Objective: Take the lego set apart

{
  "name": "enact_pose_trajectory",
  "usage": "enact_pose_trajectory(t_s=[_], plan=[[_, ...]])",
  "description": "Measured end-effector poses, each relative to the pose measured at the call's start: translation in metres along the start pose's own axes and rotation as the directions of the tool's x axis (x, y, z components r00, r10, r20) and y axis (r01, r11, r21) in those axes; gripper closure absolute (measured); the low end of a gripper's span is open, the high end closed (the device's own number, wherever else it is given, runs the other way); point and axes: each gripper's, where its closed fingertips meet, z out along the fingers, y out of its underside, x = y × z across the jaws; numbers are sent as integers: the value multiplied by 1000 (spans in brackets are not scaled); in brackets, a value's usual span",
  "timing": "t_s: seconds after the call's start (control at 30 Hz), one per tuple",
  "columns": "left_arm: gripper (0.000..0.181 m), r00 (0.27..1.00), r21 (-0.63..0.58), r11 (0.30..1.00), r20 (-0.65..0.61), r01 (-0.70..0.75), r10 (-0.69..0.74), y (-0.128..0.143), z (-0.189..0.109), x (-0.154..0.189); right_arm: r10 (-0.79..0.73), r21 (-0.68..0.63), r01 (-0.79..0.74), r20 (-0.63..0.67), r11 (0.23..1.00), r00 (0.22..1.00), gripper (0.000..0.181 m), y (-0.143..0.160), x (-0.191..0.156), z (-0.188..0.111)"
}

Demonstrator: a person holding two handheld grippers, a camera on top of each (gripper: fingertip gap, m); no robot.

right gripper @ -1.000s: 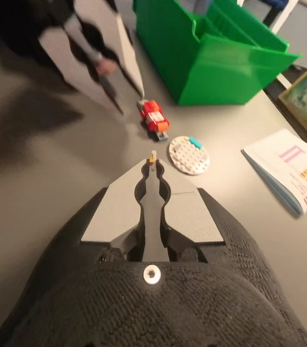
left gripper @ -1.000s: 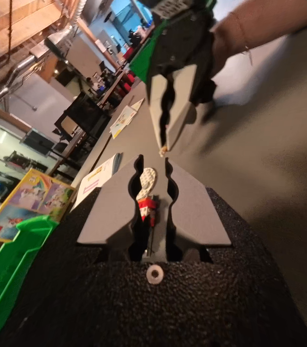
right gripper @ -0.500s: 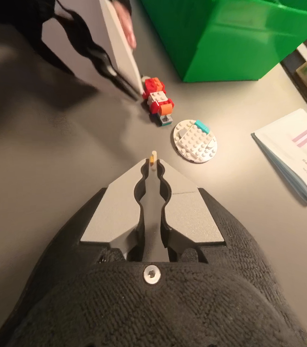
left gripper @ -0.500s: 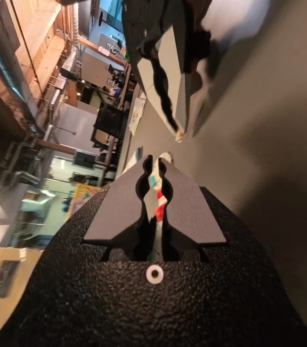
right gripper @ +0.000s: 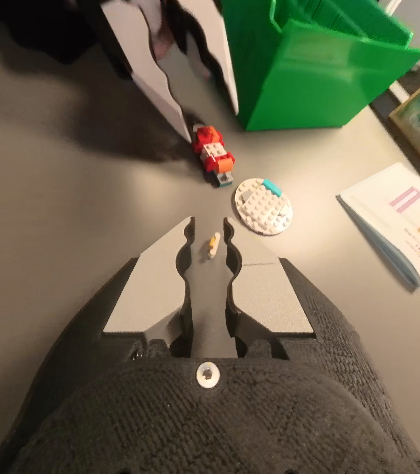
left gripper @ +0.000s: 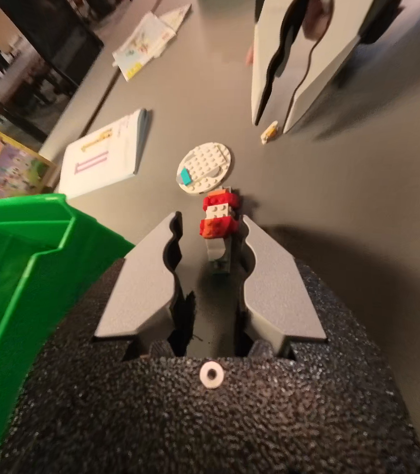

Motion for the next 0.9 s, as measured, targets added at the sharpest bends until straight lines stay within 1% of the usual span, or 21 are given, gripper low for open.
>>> enact_pose_trajectory(t_s=[0.03, 0.1, 0.2, 0.27, 0.3, 0.37, 0.4, 0.5, 0.57, 0.63, 0.7, 0.73, 0.8, 0.9], plan=[[138, 1000, -18, 1000, -13, 17, -17, 3, 3, 2, -16, 12, 17, -7, 1000, 1000, 160, -3, -1, 1], [139, 997, -51, 997, -37, 58, -60, 8, 8, 4, -58, 13, 59, -33, 998, 998, 157, -7, -3, 6], [137, 971, -70, 976, -106, 208, -215, 11, 13, 11, -129, -1, 129, -84, 992, 988, 154, -10, -2, 14], [143, 949, -68, 958, -130, 280, -286, 12, 14, 11, -179, -13, 178, -123, 984, 976, 153, -12, 0, 20], [147, 952, -67, 959, -117, 275, -282, 13, 15, 8, -200, -17, 200, -136, 980, 970, 153, -13, 1, 22], [149, 964, -51, 969, -102, 240, -244, 11, 15, 7, -232, -14, 233, -159, 972, 960, 152, -17, 0, 27], [149, 976, -32, 979, -79, 201, -203, 9, 15, 6, -244, -12, 245, -162, 969, 956, 152, -19, -1, 29], [150, 1000, 19, 1000, -17, -9, 9, 1, 13, 9, -238, -5, 240, -150, 971, 960, 150, -24, -5, 34], [149, 984, 58, 983, 13, -176, 175, -6, 11, 15, -210, 13, 214, -146, 977, 967, 149, -27, -5, 33], [149, 960, 82, 956, 34, -282, 280, -10, 10, 21, -200, 13, 204, -139, 979, 970, 149, -25, -4, 31], [149, 950, 115, 943, 40, -313, 311, -15, 8, 26, -221, -8, 222, -129, 975, 967, 160, -20, -5, 30], [150, 948, 136, 938, 35, -319, 317, -18, 7, 28, -236, -17, 236, -128, 972, 963, 162, -18, -6, 30], [150, 946, 167, 932, 18, -321, 323, -22, 4, 32, -256, -26, 255, -115, 967, 960, 163, -16, -9, 31], [150, 940, 175, 925, 0, -336, 342, -21, 4, 37, -274, -6, 274, -93, 962, 957, 164, -19, -15, 30]])
